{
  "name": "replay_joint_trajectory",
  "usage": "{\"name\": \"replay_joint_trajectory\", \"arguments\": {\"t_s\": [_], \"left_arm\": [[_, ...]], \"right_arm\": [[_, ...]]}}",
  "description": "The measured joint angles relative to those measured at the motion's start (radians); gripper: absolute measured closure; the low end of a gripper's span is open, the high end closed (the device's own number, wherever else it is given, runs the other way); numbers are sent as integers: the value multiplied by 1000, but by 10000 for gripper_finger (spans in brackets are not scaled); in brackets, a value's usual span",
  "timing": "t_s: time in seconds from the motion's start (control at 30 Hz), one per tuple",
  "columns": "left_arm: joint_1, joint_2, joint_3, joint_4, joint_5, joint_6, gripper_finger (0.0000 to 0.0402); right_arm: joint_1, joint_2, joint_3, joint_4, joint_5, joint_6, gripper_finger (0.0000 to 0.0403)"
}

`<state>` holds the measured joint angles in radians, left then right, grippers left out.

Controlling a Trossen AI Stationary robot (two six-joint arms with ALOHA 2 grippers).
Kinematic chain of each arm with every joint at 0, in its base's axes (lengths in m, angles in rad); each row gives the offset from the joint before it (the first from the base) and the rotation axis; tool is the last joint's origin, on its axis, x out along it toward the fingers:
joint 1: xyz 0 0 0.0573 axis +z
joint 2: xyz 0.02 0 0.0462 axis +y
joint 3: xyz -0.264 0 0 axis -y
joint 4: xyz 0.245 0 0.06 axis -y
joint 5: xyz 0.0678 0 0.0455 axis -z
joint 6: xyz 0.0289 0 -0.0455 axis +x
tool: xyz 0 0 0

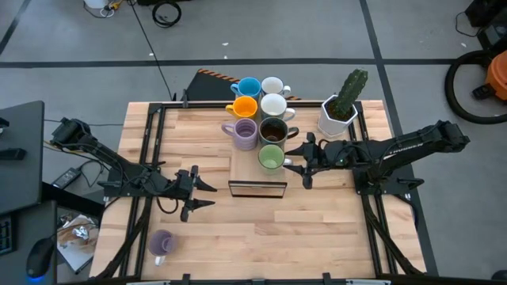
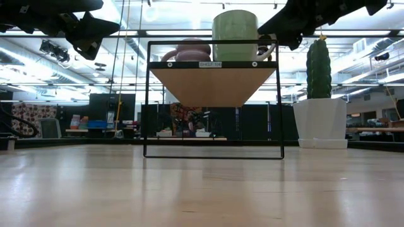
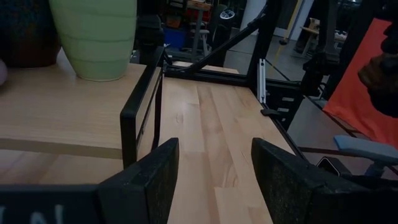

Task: Place coffee mugs
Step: Put the green mug on the shelf, then adjust the blue brown mug on the shelf

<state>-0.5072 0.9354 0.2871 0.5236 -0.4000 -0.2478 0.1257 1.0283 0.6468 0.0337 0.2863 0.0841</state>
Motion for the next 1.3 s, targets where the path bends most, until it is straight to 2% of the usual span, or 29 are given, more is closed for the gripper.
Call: {"name": "replay_joint_trajectory", "arguments": {"t_s": [0.43,0.53,0.8,1.1,1.3], "left_arm": [[0,0,0,-1,0,-2,194],[0,0,0,-1,0,-2,194],[0,0,0,-1,0,24,194],[0,0,0,-2,-3,26,194],[0,0,0,-1,-32,12,194]], "right_arm": [[-30,-99,113,-201,-83,-95,186],[-96,-121,141,-270,-111,-128,188],[-317,-130,148,-283,-314,-209,211],[-417,-130,148,-245,-404,-320,212],[-524,-114,148,-235,-521,-342,211]]}}
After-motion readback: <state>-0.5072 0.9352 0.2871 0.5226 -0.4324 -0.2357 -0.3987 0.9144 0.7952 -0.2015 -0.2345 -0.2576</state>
